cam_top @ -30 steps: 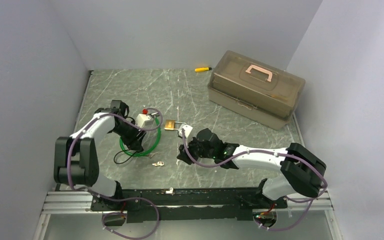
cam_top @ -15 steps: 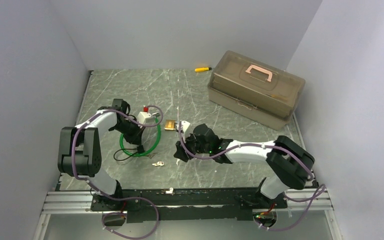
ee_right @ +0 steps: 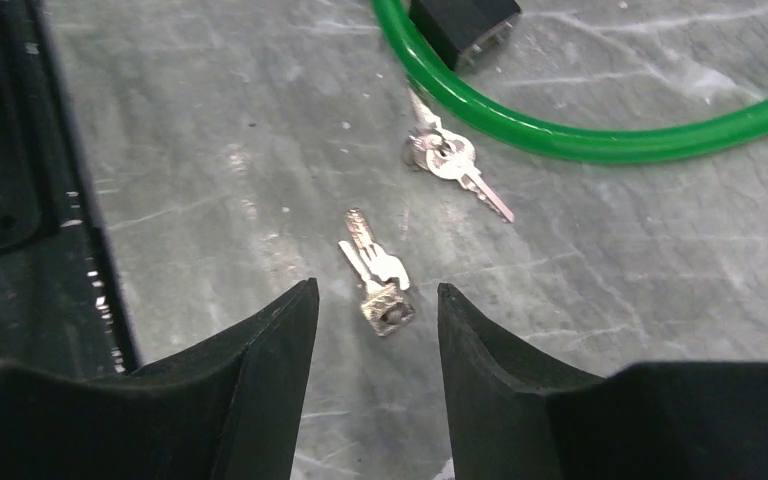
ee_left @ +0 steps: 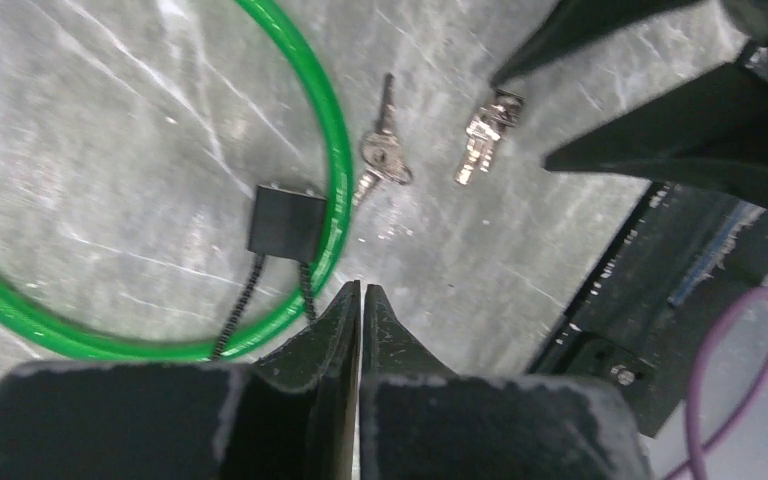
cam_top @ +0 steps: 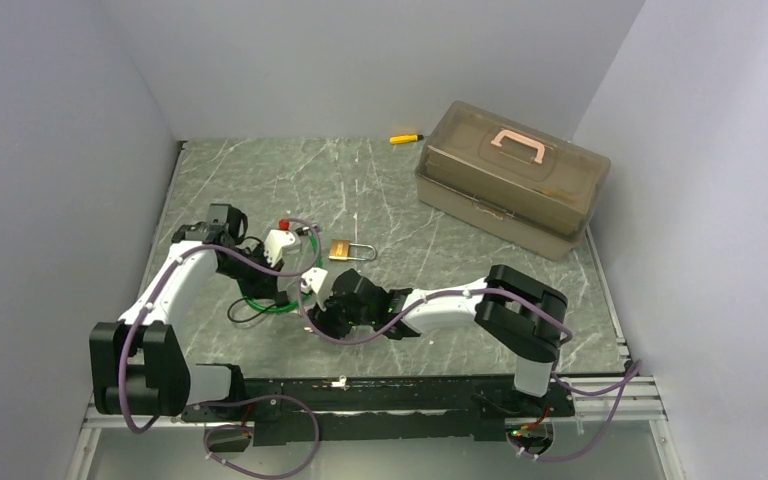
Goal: Unlock with the key
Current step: Pick up the key from the center of the board.
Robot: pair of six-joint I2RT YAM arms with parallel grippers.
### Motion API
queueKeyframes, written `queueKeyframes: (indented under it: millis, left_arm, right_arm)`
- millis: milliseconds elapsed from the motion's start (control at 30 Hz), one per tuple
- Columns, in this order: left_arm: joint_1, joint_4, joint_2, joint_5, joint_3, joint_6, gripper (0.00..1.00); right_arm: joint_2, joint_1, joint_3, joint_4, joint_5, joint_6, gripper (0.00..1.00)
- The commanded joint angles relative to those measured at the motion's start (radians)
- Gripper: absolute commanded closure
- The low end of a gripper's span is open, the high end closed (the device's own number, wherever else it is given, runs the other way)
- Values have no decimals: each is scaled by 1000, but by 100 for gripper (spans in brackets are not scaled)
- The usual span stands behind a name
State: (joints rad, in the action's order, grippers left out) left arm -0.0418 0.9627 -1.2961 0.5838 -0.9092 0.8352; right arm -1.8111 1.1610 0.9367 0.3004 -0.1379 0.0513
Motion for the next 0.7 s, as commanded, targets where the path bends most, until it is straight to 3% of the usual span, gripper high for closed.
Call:
queueKeyframes:
  millis: [0,200,400,500,600,667]
  left_arm:
    - [12,109,53,72,9,12,87]
    - [39,169,151,112,-13,19,69]
    - [85,204,208,149,-63,37,66]
    - [111,201,224,189,-97,33,66]
    - [124,198,243,245,-115,36,62]
    - [125,191,258,286,-107,46,60]
  right_arm:
    - [-31,-3,54,-18,107,-42,51]
    - [-78,-2,76,-43,111,-42,56]
    - [-118,-4,95,-55,65,-42,64]
    - [-111,-6,82,-55,63,-42,76]
    - [-75,-16,60,-59,62,-34,98]
    - [-22,-27,37,-49,53,-22,100]
